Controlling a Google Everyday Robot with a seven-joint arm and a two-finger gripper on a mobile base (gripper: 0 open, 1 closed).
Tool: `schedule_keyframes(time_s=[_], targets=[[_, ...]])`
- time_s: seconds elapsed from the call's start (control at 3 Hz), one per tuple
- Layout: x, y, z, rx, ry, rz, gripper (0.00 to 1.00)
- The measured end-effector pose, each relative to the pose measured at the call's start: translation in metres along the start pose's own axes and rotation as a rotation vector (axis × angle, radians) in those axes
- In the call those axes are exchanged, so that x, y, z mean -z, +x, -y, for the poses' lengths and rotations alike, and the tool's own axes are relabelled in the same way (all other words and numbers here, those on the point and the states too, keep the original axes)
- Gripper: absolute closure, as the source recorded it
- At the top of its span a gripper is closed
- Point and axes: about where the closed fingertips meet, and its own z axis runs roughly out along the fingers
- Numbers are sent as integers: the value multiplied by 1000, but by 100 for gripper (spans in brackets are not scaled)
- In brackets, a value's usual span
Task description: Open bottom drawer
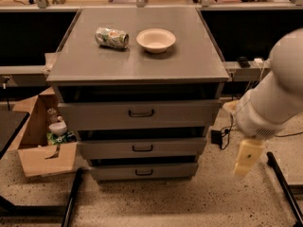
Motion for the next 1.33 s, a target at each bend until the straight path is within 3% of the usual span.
schedule_keyframes(time_s=[0.33, 0.67, 1.33], targets=[[-71, 5, -29, 36, -64, 4, 0], [-72, 5, -28, 36, -65, 3, 0], [-105, 7, -24, 41, -63, -17, 0]])
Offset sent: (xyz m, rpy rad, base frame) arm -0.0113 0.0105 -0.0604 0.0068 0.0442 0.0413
